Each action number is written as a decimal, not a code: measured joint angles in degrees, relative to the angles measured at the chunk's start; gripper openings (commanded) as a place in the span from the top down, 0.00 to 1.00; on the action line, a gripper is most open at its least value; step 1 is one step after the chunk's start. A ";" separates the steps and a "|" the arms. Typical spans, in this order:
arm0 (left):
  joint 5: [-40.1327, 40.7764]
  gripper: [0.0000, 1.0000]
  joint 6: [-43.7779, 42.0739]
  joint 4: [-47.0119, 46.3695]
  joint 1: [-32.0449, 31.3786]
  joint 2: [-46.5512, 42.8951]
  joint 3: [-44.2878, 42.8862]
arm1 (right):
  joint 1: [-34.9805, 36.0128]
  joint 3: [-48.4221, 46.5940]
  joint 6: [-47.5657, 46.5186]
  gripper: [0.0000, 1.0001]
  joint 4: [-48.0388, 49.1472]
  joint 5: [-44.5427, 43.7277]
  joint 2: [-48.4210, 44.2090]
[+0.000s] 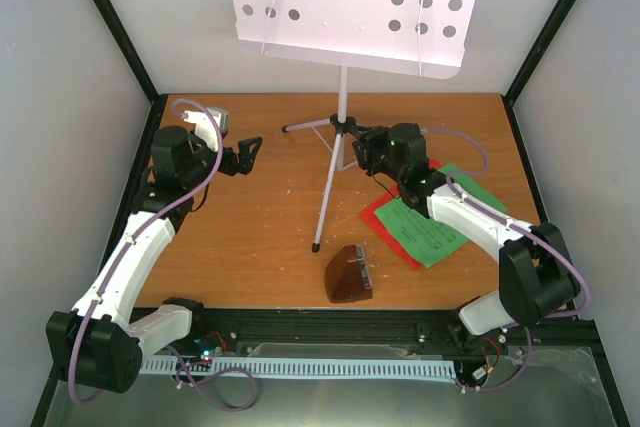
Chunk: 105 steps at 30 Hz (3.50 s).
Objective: Pack up the instrument practice props
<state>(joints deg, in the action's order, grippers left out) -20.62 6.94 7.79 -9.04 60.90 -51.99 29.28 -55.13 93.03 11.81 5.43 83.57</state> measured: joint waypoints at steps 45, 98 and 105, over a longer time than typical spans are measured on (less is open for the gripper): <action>-0.63 0.01 0.02 0.00 0.00 0.00 0.00 | 0.39 -1.73 2.43 0.95 0.74 -1.84 1.99; -0.90 0.01 0.02 0.00 0.00 0.72 0.00 | 2.82 -1.25 -22.29 0.97 5.53 -8.46 3.96; -1.55 0.00 0.02 0.00 0.00 0.90 0.00 | 4.04 3.61 -43.76 0.97 12.48 -9.90 2.64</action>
<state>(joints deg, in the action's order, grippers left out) -22.17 6.96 7.79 -9.04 61.80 -51.99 33.32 -51.53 49.28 24.29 -4.47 86.21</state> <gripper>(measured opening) 0.995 0.103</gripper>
